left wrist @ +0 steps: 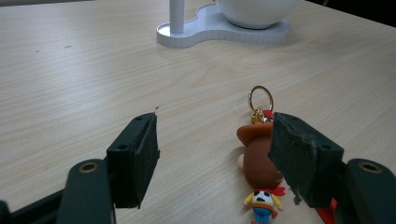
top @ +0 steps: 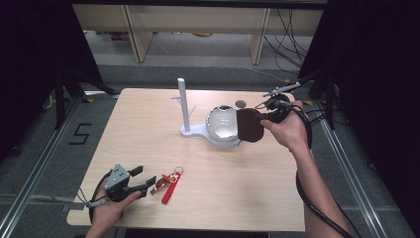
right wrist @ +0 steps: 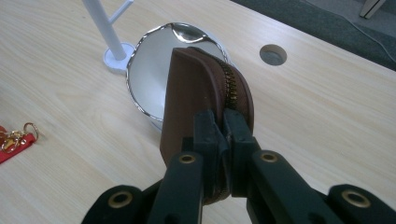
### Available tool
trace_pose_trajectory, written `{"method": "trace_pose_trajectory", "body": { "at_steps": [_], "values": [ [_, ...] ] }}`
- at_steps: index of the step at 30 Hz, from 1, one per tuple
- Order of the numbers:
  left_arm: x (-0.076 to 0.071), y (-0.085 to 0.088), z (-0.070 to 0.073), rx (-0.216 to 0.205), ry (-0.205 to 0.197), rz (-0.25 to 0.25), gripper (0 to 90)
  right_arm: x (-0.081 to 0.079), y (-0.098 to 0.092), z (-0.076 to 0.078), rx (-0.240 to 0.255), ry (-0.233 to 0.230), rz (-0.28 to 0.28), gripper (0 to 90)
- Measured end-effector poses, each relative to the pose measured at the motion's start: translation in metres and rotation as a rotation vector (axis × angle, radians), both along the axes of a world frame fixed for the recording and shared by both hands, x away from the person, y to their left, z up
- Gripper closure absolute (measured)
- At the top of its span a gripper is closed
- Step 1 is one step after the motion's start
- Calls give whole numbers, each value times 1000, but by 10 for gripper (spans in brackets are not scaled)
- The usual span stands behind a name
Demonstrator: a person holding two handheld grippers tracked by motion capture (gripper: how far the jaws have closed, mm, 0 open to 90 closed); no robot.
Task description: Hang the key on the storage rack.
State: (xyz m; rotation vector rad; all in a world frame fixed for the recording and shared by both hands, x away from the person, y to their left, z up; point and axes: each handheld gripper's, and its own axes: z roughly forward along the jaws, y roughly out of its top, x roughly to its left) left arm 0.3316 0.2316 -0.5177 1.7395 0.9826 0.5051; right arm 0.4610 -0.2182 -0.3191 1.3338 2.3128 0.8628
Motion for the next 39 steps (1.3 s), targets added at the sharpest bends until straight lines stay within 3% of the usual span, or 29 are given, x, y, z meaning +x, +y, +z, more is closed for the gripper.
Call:
{"method": "trace_pose_trajectory", "body": {
  "at_steps": [32, 33, 39],
  "values": [
    [-1, 1, 1, 6, 5, 9, 321, 22, 25, 13, -8, -54, 50, 862],
    [-1, 1, 1, 6, 5, 9, 321, 22, 28, 12, 12, -58, 32, 862],
    [-1, 1, 0, 6, 6, 7, 321, 27, 31, 13, -3, -61, 61, 862]
  ]
}}
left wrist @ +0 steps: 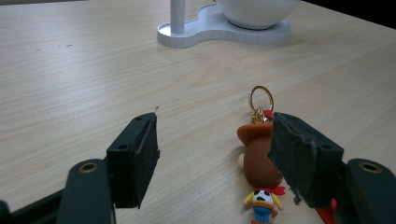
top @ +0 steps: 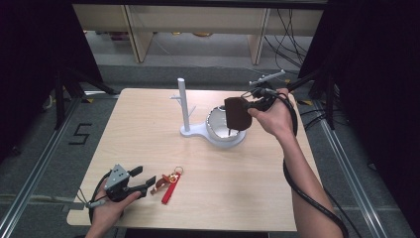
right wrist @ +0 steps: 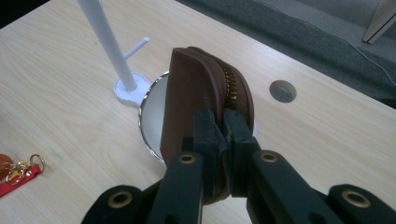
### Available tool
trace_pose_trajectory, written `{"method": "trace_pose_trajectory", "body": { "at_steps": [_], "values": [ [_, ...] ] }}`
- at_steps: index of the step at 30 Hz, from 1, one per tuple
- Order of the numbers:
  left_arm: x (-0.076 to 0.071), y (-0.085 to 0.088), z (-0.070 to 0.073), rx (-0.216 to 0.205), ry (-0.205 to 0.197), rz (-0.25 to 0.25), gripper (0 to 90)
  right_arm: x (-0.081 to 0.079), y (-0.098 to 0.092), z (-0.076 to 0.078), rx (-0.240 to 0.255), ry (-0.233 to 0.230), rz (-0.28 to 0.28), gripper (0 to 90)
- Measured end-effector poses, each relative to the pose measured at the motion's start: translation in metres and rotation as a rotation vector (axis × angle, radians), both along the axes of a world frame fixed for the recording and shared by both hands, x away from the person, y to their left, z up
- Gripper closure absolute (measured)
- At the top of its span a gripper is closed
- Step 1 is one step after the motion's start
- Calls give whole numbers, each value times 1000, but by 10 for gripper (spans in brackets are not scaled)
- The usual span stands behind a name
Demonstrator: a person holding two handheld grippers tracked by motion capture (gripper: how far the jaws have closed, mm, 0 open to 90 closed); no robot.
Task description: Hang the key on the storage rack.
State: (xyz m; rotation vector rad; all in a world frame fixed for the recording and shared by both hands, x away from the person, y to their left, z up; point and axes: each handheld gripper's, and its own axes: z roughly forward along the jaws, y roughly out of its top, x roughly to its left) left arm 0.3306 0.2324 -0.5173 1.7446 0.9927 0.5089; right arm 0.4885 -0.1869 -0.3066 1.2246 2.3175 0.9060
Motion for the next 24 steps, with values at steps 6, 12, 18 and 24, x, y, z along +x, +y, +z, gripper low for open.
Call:
{"method": "trace_pose_trajectory", "body": {
  "at_steps": [6, 12, 18, 24],
  "values": [
    [0, 0, 0, -2, -1, 1, 321, 4, 6, -2, 17, 6, -15, 862],
    [0, 0, -1, -16, -2, -6, 321, 9, 11, -4, 19, 4, -10, 861],
    [0, 0, -1, -14, -4, -5, 321, 14, 16, -6, 18, -7, 2, 861],
    [0, 1, -1, -8, 0, 0, 321, 17, 21, -8, 17, 5, 8, 860]
  ]
}}
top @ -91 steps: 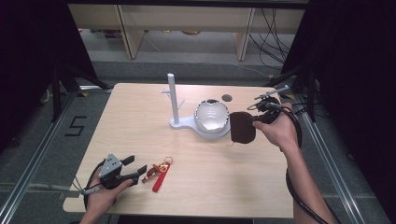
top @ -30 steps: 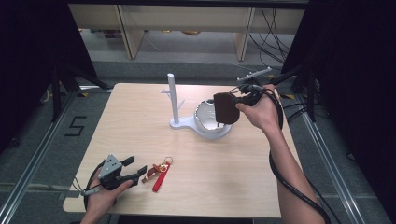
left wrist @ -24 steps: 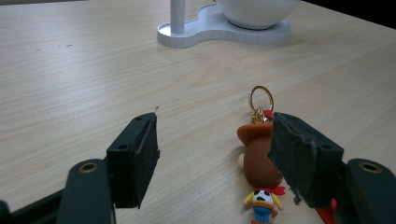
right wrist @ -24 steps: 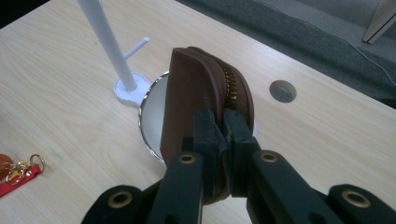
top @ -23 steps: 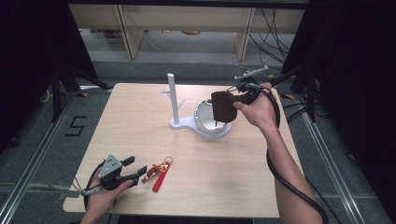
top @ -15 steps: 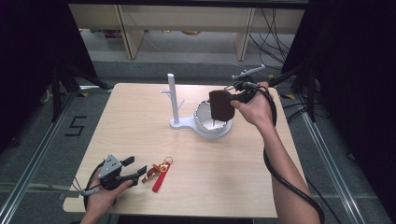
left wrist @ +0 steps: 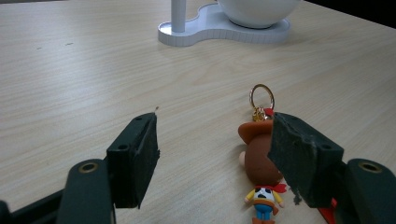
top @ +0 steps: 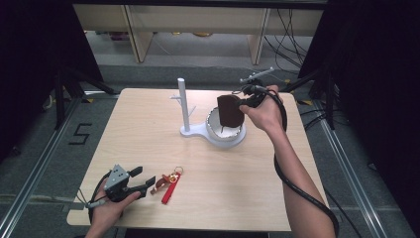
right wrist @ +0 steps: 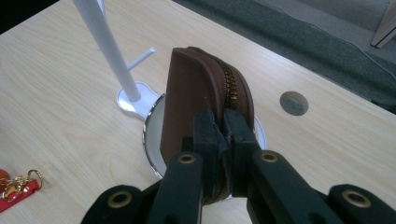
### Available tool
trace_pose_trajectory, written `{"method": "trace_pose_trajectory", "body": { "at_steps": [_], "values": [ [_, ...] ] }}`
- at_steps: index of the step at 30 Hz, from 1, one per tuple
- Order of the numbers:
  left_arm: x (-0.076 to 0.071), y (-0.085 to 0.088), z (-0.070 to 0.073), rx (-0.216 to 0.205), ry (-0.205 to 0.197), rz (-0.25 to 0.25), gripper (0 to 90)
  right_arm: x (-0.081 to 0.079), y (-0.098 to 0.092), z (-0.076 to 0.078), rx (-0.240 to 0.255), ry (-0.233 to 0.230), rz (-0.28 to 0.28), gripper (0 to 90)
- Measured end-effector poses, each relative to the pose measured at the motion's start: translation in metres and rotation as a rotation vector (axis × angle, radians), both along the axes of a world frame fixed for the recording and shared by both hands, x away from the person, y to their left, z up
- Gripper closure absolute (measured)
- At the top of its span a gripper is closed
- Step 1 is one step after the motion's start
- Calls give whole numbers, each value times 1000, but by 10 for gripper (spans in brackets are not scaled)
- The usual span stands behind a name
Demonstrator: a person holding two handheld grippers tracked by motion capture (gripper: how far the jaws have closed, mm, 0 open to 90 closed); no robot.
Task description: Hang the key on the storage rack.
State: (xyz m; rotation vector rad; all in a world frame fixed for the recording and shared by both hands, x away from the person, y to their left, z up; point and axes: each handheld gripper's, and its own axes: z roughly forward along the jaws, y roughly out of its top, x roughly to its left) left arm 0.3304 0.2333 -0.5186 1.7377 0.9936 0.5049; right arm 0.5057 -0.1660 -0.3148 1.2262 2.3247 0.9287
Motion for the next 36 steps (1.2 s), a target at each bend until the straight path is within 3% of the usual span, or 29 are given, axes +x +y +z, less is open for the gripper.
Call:
{"method": "trace_pose_trajectory", "body": {
  "at_steps": [21, 25, 27, 36],
  "values": [
    [0, 1, -2, -4, 1, -2, 321, 12, 14, -24, -21, 30, 24, 859],
    [0, 1, -2, -5, 1, -1, 321, 15, 16, -31, -29, 13, 42, 858],
    [0, 2, -1, 1, 5, 3, 321, 14, 19, -35, -20, 33, 31, 858],
    [0, 2, -3, -7, 6, 0, 321, 20, 17, -47, -42, 39, 52, 851]
  ]
}}
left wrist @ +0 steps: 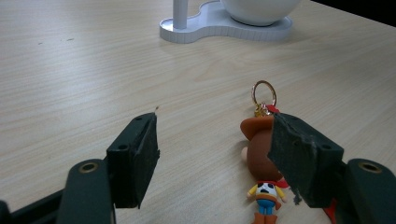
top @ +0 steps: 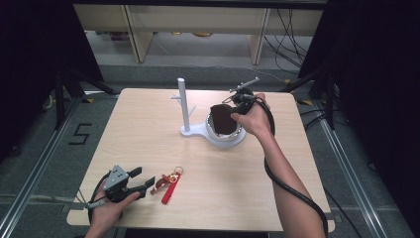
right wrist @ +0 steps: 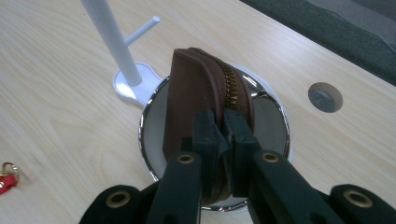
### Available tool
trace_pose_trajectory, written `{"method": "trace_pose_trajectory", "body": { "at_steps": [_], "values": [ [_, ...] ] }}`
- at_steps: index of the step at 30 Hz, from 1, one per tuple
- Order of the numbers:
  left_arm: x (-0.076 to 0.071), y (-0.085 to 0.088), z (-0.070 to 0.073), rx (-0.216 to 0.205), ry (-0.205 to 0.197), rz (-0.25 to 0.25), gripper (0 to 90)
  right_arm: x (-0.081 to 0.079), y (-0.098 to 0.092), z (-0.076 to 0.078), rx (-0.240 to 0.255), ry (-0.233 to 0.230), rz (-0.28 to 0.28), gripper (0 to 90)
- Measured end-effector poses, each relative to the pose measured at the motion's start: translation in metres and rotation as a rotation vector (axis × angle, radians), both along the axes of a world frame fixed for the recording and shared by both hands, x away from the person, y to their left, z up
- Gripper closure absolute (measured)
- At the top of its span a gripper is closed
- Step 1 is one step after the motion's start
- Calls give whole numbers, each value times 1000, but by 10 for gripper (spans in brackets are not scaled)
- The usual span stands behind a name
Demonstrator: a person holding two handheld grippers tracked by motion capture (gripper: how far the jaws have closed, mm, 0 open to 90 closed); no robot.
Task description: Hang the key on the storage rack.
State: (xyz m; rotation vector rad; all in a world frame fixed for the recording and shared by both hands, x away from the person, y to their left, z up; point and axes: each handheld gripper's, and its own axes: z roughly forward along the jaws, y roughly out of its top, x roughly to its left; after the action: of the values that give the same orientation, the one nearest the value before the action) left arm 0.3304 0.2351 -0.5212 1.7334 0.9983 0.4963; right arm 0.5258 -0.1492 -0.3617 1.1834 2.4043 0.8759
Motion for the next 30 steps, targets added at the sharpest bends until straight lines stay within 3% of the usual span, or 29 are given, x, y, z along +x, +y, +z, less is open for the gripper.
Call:
{"method": "trace_pose_trajectory", "body": {
  "at_steps": [8, 15, 16, 18, 21, 27, 30],
  "values": [
    [0, 0, -1, 5, 6, 4, 321, 5, -6, -11, -13, -24, -4, 819],
    [0, -1, -1, 6, 6, 2, 320, 2, -14, -11, -18, -49, -35, 670],
    [0, -1, -1, 7, 6, 2, 320, 0, -15, -9, -14, -35, -47, 651],
    [0, -1, -1, 10, 4, -3, 320, -2, -18, -9, 3, -52, -54, 610],
    [0, -1, -2, -3, 7, -5, 316, -9, -23, -10, 32, -19, -76, 549],
    [0, -2, 0, -7, 14, -5, 304, -24, -39, -20, 48, -28, -106, 454],
    [1, -2, 0, -10, 18, -3, 300, -30, -47, -28, 69, -3, -118, 430]
  ]
}}
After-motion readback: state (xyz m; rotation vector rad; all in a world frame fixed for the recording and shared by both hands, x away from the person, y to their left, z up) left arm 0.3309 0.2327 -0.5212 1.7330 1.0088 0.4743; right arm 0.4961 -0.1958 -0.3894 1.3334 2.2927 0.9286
